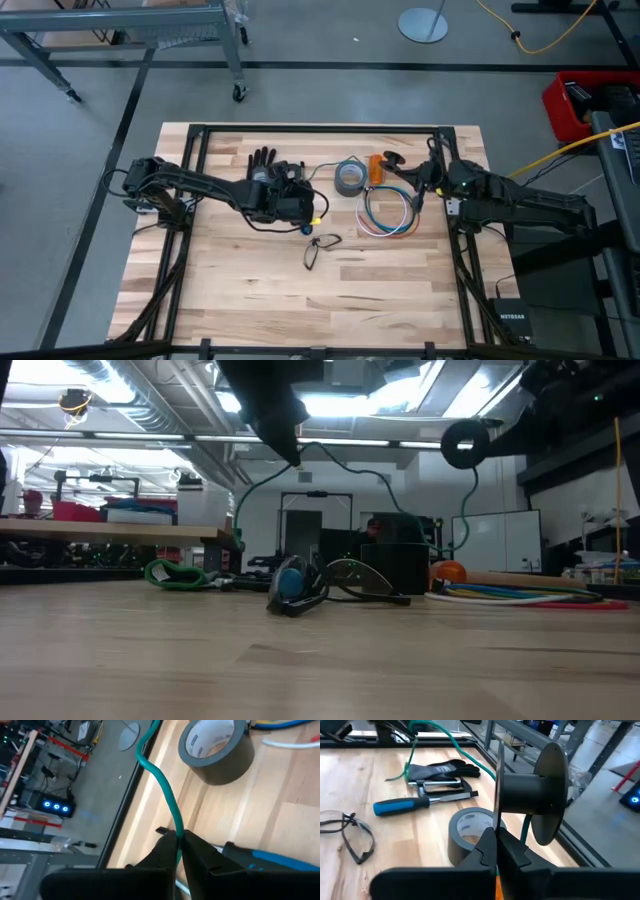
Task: Coil cords
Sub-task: Uncoil the green wire from the spool, then coil the green wire onto the spool
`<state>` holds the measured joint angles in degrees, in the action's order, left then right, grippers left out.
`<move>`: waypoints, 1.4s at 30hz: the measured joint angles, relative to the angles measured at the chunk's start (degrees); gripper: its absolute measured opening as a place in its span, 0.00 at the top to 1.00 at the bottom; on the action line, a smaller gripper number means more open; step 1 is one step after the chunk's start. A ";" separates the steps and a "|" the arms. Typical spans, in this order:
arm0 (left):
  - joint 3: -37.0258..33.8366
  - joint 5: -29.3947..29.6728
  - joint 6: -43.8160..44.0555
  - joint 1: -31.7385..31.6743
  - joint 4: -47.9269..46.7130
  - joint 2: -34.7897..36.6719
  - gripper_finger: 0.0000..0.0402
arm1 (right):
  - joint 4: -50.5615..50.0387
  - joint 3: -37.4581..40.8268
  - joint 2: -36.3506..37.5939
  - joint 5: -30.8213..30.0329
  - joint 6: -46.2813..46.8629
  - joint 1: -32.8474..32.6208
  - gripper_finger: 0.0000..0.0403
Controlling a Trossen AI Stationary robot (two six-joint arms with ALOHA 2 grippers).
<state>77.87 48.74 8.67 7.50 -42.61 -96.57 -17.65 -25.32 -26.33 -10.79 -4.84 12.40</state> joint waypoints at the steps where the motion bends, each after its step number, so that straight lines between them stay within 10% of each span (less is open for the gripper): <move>1: 0.00 -0.01 0.65 0.03 0.04 0.00 0.93 | 0.15 0.00 0.00 0.63 0.12 -0.01 1.00; 14: 0.00 -0.06 13.59 0.40 0.02 0.00 0.59 | 6.00 0.00 0.00 6.98 3.22 -0.01 1.00; 21: 0.00 -3.40 10.75 0.29 5.14 0.00 0.57 | 12.86 -0.02 -0.01 17.41 6.56 -0.01 1.00; 42: -23.72 -26.91 -10.02 -9.32 68.06 0.00 0.68 | 13.32 -0.02 -7.03 28.44 10.60 0.00 1.00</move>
<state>54.15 21.83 -1.36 -1.81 25.45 -96.57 -4.33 -25.34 -33.35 17.65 5.76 12.40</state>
